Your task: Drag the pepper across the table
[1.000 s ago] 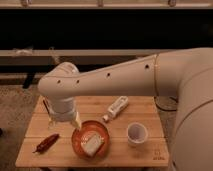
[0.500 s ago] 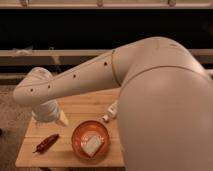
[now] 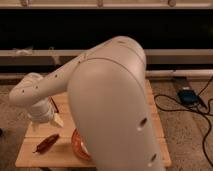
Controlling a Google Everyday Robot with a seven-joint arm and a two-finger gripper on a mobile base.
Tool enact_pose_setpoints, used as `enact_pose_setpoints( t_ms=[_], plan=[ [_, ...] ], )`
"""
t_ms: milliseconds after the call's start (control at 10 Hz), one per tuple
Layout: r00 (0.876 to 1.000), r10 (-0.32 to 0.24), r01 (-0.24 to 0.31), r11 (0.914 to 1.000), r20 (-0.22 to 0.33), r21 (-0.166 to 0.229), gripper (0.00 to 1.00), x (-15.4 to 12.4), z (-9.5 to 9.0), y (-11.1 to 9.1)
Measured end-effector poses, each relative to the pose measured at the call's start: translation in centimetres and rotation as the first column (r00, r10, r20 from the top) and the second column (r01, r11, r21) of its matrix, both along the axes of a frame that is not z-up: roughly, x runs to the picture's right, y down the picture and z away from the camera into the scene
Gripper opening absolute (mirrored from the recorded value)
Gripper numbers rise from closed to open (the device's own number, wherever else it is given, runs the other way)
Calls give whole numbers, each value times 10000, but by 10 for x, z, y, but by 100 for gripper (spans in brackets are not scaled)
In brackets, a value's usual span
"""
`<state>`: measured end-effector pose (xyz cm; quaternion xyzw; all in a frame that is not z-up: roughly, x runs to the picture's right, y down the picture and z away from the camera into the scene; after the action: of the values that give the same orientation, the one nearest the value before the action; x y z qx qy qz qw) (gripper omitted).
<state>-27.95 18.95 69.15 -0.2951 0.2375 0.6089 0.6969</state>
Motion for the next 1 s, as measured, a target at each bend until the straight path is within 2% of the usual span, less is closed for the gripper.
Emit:
enact_pose_setpoints(
  t_ms=[700, 1000],
  plan=[
    [9993, 112, -145, 9953, -346, -957, 75, -25, 61, 36],
    [9975, 165, -258, 9902, -690, -1371, 75, -33, 99, 60]
  ],
)
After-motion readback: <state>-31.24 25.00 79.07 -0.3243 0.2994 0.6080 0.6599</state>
